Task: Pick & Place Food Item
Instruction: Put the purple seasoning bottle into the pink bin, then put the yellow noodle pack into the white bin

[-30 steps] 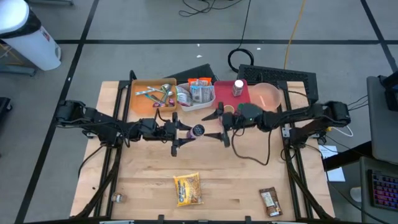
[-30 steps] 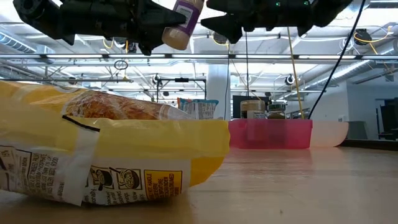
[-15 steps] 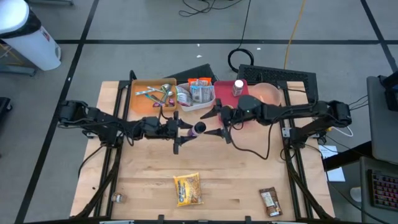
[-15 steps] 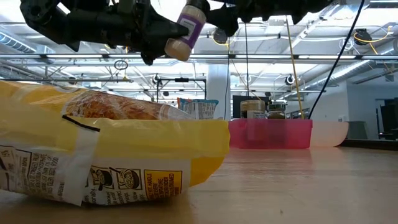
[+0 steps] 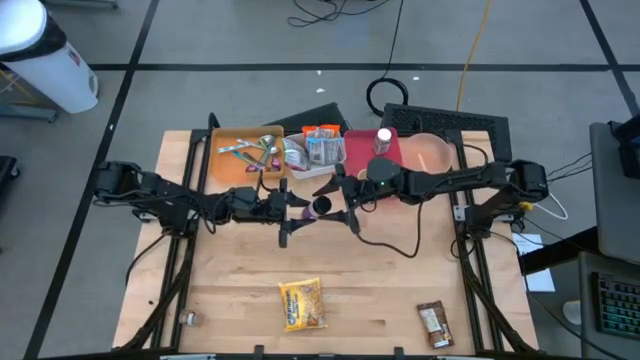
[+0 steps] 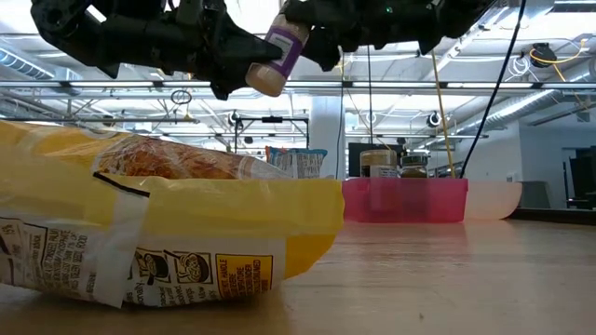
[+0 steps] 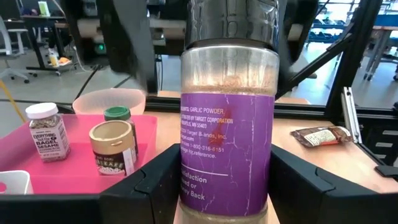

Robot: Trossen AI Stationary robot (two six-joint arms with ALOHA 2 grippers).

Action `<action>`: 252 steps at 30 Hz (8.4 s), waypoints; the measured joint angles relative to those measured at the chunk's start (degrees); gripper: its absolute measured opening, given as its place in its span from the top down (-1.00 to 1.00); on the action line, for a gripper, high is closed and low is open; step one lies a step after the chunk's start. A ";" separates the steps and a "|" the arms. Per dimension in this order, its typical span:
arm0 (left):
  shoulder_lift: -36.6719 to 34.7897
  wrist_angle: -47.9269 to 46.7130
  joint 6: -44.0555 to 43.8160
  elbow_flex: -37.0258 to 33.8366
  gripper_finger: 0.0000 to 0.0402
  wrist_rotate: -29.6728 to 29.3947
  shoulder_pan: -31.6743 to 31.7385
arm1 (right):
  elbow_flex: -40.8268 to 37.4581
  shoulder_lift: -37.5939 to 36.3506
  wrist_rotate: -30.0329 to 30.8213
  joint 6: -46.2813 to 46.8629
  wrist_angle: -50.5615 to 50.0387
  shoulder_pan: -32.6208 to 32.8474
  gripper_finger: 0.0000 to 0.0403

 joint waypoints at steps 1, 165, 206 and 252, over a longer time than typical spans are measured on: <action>0.00 -0.22 -0.03 0.00 -0.04 0.00 0.00 | 0.01 0.02 -0.01 0.20 0.74 0.00 -0.45; -22.18 -21.66 2.54 0.02 -0.44 -2.97 -1.53 | -0.04 13.69 19.46 3.36 -9.02 -33.51 -0.28; -21.97 -36.74 -10.63 0.00 -0.44 6.13 -6.61 | -11.05 -11.42 1.81 6.66 -13.78 -1.73 -0.46; 18.01 -12.43 -40.15 7.26 0.07 12.75 -27.24 | -30.40 0.58 44.29 33.48 29.53 41.43 -0.45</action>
